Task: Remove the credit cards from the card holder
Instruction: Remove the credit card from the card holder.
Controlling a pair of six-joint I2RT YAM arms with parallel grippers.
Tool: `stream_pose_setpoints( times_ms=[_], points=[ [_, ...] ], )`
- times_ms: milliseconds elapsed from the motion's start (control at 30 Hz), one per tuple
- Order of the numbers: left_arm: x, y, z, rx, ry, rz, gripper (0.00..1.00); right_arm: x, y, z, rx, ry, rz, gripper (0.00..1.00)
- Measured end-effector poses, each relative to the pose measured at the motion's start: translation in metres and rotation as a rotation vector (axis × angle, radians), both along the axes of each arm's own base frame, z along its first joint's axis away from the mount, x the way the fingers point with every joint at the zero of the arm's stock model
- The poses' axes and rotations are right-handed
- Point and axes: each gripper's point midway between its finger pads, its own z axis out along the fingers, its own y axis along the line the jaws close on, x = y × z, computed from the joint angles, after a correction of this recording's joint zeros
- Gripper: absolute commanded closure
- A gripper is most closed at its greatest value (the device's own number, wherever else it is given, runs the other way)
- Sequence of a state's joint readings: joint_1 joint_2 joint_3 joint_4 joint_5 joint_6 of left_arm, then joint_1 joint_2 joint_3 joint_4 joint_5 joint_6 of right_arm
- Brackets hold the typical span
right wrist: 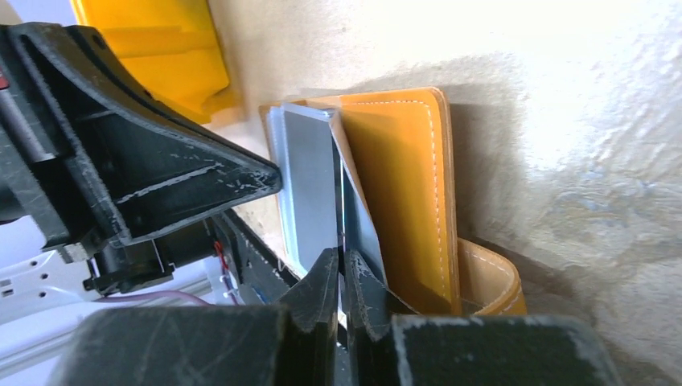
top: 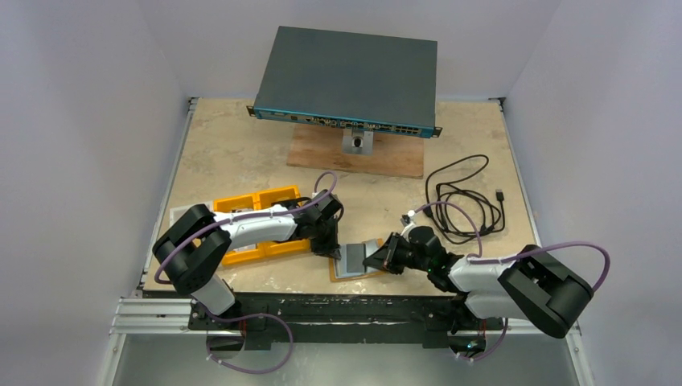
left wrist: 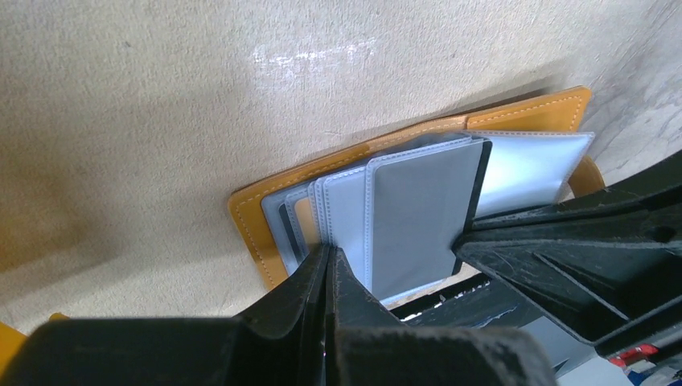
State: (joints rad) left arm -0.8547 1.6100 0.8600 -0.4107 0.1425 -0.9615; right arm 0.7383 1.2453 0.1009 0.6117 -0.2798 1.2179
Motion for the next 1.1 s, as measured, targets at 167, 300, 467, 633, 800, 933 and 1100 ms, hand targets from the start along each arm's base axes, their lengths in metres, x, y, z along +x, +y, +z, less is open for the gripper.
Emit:
stream_pose_setpoints(
  times_ms=[167, 300, 467, 633, 800, 933, 1100],
  points=[
    [0.0, 0.0, 0.0, -0.001, 0.0, -0.003, 1.0, -0.002, -0.004, -0.009, -0.035, 0.014, 0.003, 0.81],
    [0.0, 0.0, 0.0, -0.001, 0.0, -0.004, 1.0, -0.002, -0.003, -0.008, -0.032, 0.006, 0.01, 0.74],
    [0.0, -0.001, 0.0, -0.004, 0.002, -0.006, 1.0, -0.001, -0.001, -0.007, -0.025, -0.001, 0.015, 0.74],
    [0.0, -0.002, 0.001, -0.005, -0.004, -0.024, 1.0, 0.0, 0.003, -0.008, -0.016, 0.004, 0.03, 0.76],
    [0.001, -0.001, 0.002, 0.001, -0.012, -0.048, 1.0, 0.001, 0.006, -0.008, -0.011, 0.006, 0.038, 0.83],
    [0.001, -0.001, 0.001, 0.005, -0.012, -0.063, 1.0, 0.002, 0.007, -0.008, -0.014, 0.004, 0.039, 0.86],
    [0.0, -0.002, 0.001, 0.006, -0.006, -0.067, 1.0, 0.003, 0.008, -0.008, -0.016, 0.004, 0.042, 0.84]
  ],
)
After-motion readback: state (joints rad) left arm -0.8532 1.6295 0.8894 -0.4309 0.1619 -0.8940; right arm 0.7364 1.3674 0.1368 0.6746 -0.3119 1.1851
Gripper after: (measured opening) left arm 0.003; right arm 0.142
